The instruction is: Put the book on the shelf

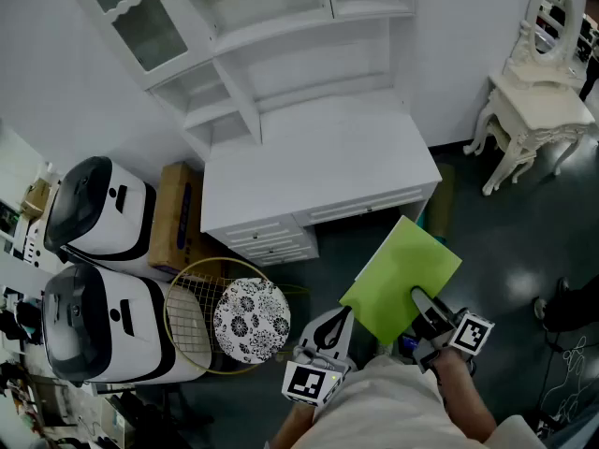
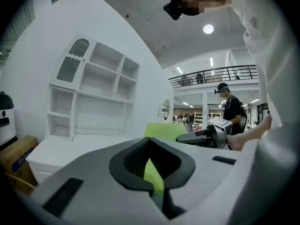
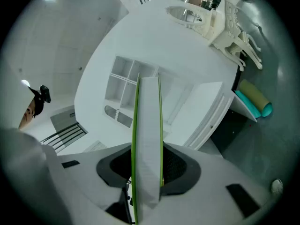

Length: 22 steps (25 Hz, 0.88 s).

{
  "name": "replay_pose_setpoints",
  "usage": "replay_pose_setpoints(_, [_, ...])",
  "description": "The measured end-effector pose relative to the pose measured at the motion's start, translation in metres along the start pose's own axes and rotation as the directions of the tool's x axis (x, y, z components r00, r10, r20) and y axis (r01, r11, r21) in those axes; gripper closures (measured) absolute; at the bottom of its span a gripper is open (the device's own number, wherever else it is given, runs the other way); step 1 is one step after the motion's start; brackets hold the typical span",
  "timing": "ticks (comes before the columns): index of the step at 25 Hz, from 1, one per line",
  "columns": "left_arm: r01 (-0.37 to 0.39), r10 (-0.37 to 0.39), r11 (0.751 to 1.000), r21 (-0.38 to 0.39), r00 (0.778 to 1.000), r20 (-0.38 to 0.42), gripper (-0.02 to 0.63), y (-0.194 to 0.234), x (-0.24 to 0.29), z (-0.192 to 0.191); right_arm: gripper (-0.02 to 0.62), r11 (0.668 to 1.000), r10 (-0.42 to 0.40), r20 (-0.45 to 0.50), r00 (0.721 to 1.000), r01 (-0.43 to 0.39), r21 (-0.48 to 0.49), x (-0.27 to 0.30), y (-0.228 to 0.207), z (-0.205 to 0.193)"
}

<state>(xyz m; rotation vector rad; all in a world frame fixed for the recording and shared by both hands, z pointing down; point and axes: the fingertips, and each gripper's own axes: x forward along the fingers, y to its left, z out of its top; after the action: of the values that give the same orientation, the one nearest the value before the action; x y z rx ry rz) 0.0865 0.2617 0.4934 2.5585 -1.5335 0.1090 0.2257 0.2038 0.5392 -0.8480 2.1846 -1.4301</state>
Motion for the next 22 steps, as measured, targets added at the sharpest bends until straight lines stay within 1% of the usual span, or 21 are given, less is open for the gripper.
replay_pose_setpoints(3, [-0.008, 0.008, 1.000, -0.007, 1.000, 0.028, 0.604, 0.001, -0.001, 0.002, 0.449, 1.000, 0.005, -0.009, 1.000, -0.005, 0.004, 0.000, 0.002, -0.004])
replay_pose_setpoints(8, [-0.004, 0.004, 1.000, 0.000, 1.000, -0.014, 0.604, 0.001, -0.001, -0.003, 0.449, 1.000, 0.014, -0.012, 1.000, -0.013, 0.013, 0.003, 0.003, -0.003])
replay_pose_setpoints(10, [-0.006, 0.006, 1.000, -0.001, 1.000, -0.014, 0.604, 0.001, 0.000, -0.003, 0.449, 1.000, 0.010, -0.009, 1.000, -0.010, 0.018, 0.003, 0.001, -0.002])
replay_pose_setpoints(14, [-0.009, 0.009, 1.000, -0.002, 1.000, -0.018, 0.604, 0.002, 0.002, 0.000, 0.449, 0.998, 0.031, 0.019, 0.999, -0.032, 0.062, 0.005, 0.003, 0.004])
replay_pose_setpoints(18, [-0.010, 0.010, 1.000, -0.001, 1.000, -0.020, 0.604, 0.002, 0.004, -0.001, 0.449, 0.996, 0.015, 0.019, 1.000, -0.016, 0.085, 0.005, -0.003, 0.006])
replay_pose_setpoints(22, [-0.020, 0.020, 1.000, 0.000, 1.000, -0.022, 0.604, -0.001, 0.009, 0.000, 0.449, 0.994, 0.024, 0.022, 0.999, -0.026, 0.110, 0.003, -0.007, 0.013])
